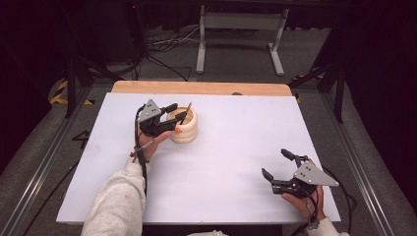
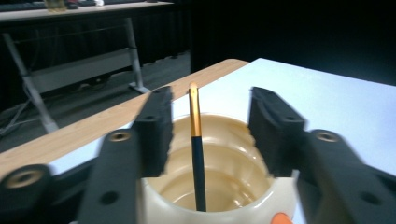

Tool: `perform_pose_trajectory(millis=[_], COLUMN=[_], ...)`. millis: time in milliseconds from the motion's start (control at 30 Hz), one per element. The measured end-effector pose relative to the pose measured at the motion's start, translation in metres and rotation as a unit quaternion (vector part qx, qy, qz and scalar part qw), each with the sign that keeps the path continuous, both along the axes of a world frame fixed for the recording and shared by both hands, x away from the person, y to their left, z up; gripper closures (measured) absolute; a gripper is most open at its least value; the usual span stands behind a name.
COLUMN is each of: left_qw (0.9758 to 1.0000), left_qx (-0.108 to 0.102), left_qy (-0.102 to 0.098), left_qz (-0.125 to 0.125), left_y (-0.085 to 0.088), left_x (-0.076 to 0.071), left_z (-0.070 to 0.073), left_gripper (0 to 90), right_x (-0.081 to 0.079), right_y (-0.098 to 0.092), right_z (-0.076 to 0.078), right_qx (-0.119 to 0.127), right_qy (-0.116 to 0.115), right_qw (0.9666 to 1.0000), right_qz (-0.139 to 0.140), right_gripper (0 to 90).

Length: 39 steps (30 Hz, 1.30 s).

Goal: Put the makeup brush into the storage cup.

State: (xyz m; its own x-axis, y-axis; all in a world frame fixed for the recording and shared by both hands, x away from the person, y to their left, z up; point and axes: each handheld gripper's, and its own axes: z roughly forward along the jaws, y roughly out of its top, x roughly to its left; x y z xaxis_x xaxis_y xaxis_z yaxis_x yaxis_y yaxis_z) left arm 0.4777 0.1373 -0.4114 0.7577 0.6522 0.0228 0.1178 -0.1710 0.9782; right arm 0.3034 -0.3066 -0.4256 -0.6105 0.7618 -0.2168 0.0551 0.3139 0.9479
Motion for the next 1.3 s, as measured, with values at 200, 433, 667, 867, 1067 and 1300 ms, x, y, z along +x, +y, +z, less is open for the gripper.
perform_pose_trajectory(millis=[200,433,667,867,1067,1300], left_qw=[0.9996,0.9983,0.9969,0.9960,0.9940,0.9944], left_qx=[0.011,0.035,0.045,0.059,0.080,0.083], left_qy=[-0.011,-0.022,-0.033,-0.040,-0.052,-0.053], left_qz=[0.023,0.040,0.057,0.053,0.053,0.039], left_y=[0.002,0.002,0.004,0.005,0.005,0.005], left_x=[-0.004,-0.010,-0.016,-0.019,-0.024,-0.029], left_z=[0.006,0.013,0.018,0.019,0.019,0.023], left_gripper=[28.9,19.9,9.7,5.9,1.4,1.5], right_x=[0.000,0.000,0.000,0.000,0.000,0.000], right_y=[0.000,0.000,-0.001,-0.001,0.000,0.000], right_z=[0.000,0.000,-0.001,0.000,-0.001,0.000], right_qx=[-0.002,-0.003,-0.001,-0.002,-0.004,-0.004], right_qy=[0.002,0.002,0.001,0.002,0.003,0.002], right_qw=[1.0000,1.0000,1.0000,1.0000,1.0000,1.0000], right_qz=[0.002,0.002,-0.001,0.000,0.001,0.001], right_gripper=[11.2,11.3,11.4,11.4,11.4,11.5])
